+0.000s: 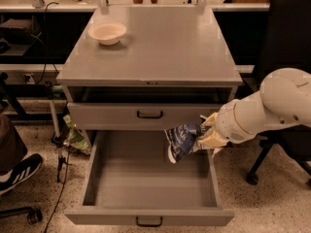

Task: Place blue chip bag into middle drawer

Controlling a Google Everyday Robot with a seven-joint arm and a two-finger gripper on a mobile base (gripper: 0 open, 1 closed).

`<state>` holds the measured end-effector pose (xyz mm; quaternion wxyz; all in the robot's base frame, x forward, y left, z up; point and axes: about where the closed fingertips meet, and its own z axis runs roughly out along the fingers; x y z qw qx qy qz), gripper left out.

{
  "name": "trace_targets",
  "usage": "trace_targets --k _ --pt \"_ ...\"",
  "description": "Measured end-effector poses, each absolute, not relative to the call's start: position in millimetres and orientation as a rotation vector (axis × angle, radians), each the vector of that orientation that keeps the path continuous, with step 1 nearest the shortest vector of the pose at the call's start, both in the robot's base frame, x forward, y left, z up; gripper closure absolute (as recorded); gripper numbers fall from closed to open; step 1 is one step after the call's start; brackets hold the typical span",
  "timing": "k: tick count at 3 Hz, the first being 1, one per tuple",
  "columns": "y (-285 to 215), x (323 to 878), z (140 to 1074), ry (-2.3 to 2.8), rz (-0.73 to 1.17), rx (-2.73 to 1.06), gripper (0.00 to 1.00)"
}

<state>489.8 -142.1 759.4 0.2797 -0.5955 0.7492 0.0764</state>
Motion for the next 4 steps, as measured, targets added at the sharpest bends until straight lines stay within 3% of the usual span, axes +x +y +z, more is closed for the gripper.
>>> trace_targets --k 4 --pt "-93 477 652 1.936 0.339 -1.570 1.00"
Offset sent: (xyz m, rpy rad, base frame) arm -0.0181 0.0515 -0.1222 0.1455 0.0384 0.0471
